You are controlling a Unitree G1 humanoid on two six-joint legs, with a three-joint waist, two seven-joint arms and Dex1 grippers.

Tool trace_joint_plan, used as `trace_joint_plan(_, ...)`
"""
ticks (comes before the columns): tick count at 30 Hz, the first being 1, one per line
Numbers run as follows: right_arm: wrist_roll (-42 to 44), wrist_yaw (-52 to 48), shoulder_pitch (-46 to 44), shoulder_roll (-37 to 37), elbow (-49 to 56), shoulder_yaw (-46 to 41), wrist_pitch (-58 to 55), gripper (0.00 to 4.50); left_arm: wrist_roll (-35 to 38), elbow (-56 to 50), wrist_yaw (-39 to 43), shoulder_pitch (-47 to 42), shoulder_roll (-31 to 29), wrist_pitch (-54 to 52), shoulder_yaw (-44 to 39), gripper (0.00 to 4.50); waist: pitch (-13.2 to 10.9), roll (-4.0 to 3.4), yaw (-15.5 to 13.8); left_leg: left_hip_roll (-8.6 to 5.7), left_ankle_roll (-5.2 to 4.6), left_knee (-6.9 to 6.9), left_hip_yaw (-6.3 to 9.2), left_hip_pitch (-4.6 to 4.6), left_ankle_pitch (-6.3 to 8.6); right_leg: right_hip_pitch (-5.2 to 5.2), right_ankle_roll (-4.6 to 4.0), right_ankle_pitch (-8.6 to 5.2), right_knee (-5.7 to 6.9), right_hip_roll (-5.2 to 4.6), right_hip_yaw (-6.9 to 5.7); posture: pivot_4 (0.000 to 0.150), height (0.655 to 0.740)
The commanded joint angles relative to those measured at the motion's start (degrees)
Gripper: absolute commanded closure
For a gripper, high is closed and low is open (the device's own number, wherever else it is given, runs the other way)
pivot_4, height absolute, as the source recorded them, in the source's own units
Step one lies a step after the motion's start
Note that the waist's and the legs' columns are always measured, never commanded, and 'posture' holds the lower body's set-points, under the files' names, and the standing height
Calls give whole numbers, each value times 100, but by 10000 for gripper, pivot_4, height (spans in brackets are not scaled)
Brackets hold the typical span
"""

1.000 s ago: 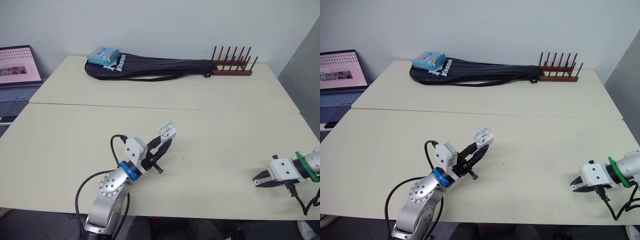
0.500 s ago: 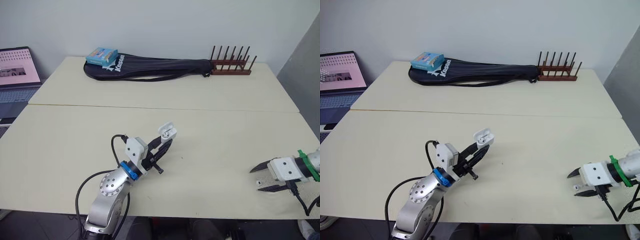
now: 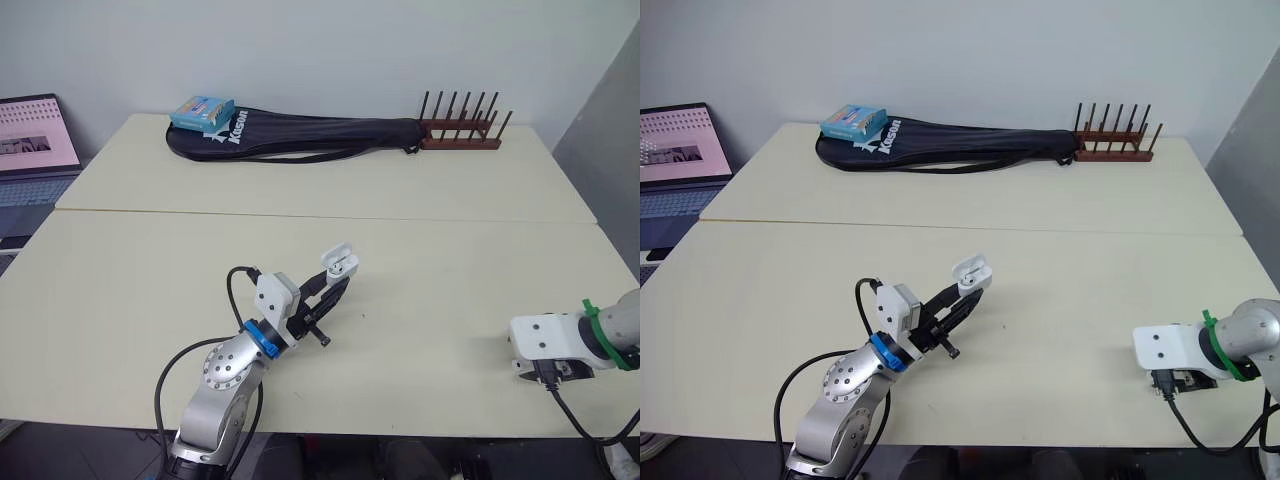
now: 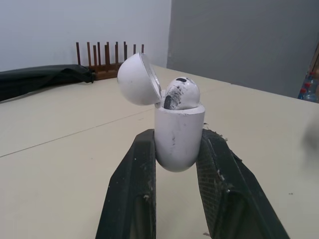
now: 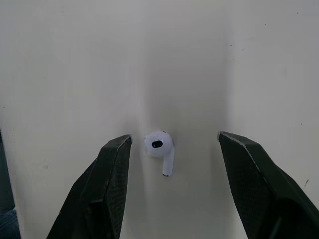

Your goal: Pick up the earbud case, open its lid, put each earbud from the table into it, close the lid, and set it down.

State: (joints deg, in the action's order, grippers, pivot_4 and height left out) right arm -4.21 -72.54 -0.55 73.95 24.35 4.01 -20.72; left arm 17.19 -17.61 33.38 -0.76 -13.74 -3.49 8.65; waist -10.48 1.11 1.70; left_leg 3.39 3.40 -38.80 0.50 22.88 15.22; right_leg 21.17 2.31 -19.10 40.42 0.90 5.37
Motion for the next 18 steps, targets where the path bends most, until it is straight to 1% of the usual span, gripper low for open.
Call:
trace_joint_plan(1,-145,-28,-272,-39,-148,214,3,16429,28,-154,29,-67,12,45,34,37504,0,0,-1,0,0,0,-2,1,0,2,0,0,-1,0,2,1500,7087)
trace_joint_plan(5,-200,-63,-454,-76,-422,389,145,16429,6,-157,-6,-60,22,58,29,37504,0,1,1,0,0,0,-5,0,0,2,0,0,-1,-1,4,1500,7087)
trace_joint_plan(9,-194,-115,-428,-67,-552,458,279,16429,-2,-178,-40,-35,26,60,16,37504,0,1,0,1,0,0,-5,0,0,2,0,0,-1,0,3,1500,7087)
trace_joint_plan(12,-186,-150,-422,-88,-604,483,316,22141,-9,-188,-54,-5,30,69,16,37504,0,1,0,1,0,0,-5,0,0,2,0,0,-1,0,3,1500,7087)
trace_joint_plan(15,-202,-169,-462,-130,-643,520,333,31822,-20,-174,-72,-18,48,69,23,37504,-1,4,6,3,0,-1,-5,-1,0,0,-1,0,-1,0,3,1500,7087)
trace_joint_plan(17,-189,-196,-474,-151,-638,529,338,39622,-27,-166,-78,-24,60,72,26,37504,-1,4,14,3,0,-1,-8,-5,0,-2,0,1,-1,1,6,1500,7087)
trace_joint_plan(18,-185,-204,-478,-157,-638,527,348,41093,-30,-159,-79,-29,66,74,25,37504,-1,5,14,3,0,-2,-10,-6,0,-3,0,1,-1,1,8,1500,7087)
